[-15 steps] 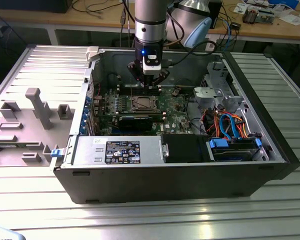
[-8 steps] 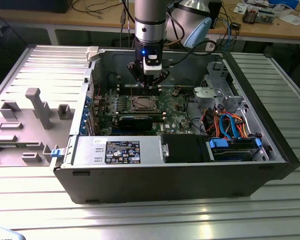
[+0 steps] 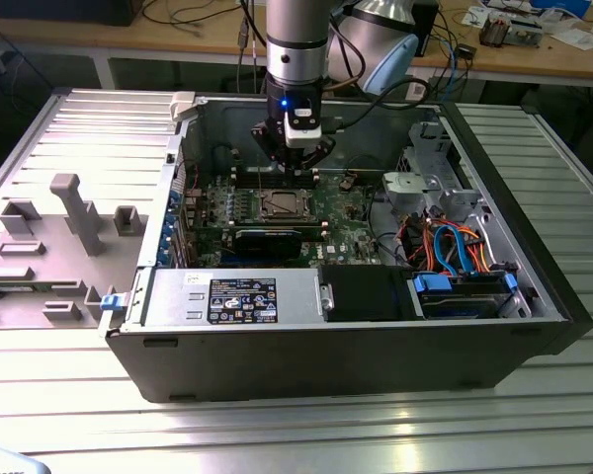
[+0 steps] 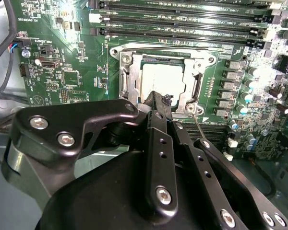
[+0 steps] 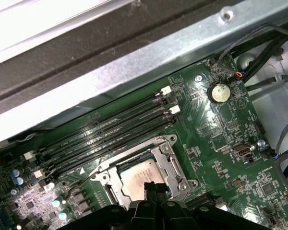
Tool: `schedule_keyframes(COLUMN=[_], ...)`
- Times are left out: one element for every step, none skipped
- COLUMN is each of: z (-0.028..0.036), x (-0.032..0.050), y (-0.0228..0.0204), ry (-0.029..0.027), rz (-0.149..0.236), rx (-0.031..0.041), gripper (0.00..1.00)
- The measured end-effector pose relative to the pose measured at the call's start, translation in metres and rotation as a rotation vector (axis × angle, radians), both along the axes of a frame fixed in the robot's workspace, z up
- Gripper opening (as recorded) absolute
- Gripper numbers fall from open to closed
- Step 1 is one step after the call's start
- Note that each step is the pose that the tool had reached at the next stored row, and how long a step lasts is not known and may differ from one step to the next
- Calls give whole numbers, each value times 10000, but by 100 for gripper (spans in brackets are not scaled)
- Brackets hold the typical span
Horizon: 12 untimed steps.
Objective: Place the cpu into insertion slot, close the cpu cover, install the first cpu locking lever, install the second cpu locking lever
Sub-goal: 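Install the first cpu locking lever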
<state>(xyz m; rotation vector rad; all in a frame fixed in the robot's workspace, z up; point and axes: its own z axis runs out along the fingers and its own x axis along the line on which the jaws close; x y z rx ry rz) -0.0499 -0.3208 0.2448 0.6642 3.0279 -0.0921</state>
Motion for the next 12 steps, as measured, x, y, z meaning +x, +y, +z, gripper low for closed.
schedule_keyframes(z=[0, 0, 0, 0, 0, 0, 0, 0, 0, 0, 0, 0], x=[0, 0, 0, 0, 0, 0, 0, 0, 0, 0, 0, 0], y=[0, 0, 0, 0, 0, 0, 0, 0, 0, 0, 0, 0], ry=[0, 0, 0, 0, 0, 0, 0, 0, 0, 0, 0, 0], rz=[26, 45, 91, 124, 149, 171, 210, 232, 257, 286, 310, 333], rx=[0, 0, 0, 0, 0, 0, 0, 0, 0, 0, 0, 0], gripper=[11, 11, 11, 11, 11, 11, 11, 11, 11, 11, 11, 11])
